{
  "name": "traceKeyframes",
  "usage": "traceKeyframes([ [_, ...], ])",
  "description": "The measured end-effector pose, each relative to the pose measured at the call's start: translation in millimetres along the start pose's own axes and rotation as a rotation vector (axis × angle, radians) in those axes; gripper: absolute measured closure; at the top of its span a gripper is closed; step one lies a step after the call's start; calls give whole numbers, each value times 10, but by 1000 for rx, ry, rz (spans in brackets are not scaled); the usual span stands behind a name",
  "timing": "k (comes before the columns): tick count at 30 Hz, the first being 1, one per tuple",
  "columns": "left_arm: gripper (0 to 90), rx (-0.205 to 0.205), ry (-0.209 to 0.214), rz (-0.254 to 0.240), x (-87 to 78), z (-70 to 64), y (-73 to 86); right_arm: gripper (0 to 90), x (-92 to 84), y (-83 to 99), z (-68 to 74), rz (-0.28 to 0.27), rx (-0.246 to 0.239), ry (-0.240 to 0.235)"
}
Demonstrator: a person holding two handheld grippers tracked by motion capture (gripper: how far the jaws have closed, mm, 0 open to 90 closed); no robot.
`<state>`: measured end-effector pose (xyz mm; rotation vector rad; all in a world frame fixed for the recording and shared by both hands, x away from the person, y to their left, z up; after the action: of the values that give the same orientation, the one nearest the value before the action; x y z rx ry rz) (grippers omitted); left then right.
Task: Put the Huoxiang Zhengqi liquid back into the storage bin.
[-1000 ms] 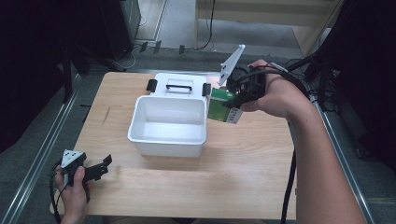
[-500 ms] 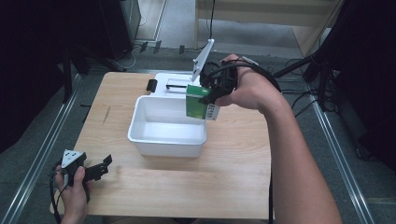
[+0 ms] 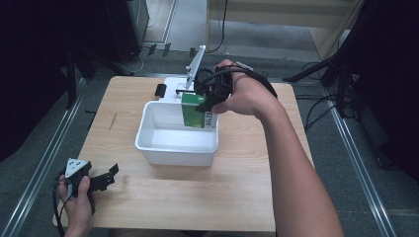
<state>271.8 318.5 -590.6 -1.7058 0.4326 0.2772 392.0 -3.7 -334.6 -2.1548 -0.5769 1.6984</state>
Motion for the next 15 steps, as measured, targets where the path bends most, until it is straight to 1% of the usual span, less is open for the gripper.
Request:
traceKeyframes([
  [1, 1, -3, -1, -2, 2, -2, -1, 641, 50, -3, 0, 3, -10, -6],
  [2, 1, -3, -1, -2, 2, -2, -1, 641, 50, -3, 0, 3, -10, -6],
  [3, 1, -2, 0, -2, 2, -1, -1, 641, 73, -4, -2, 2, -21, -11],
  [5, 1, 0, 0, -2, 2, -1, -2, 640, 113, 4, 0, 8, -21, -11],
  [7, 1, 0, 0, -3, 3, 0, -2, 640, 173, 30, 3, 9, -21, -22],
  [8, 1, 1, 3, 0, 0, 0, -1, 640, 173, 30, 3, 9, -21, -22],
  [9, 1, 1, 3, -1, 0, -1, -1, 640, 213, 59, 1, 11, -34, -27],
  [11, 1, 0, 2, -1, 0, -4, 0, 640, 234, 76, 10, 15, -40, -33],
  [12, 1, 0, 2, -1, 0, -4, 0, 640, 285, 108, 15, 14, -57, -45],
  [15, 1, -1, 3, -1, 0, -3, 0, 639, 331, 145, 23, 22, -52, -53],
])
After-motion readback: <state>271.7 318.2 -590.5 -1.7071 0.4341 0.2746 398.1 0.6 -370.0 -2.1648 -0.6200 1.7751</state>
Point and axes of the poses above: each handheld gripper's, and its own axes: x roughly forward along the jaws, y roughly out of its underside, z roughly to its left, the point moved 7 cm from there along x, roughly forward along the jaws, and after that the axes turned 8 degrees about -z, right-handed, at the moved point
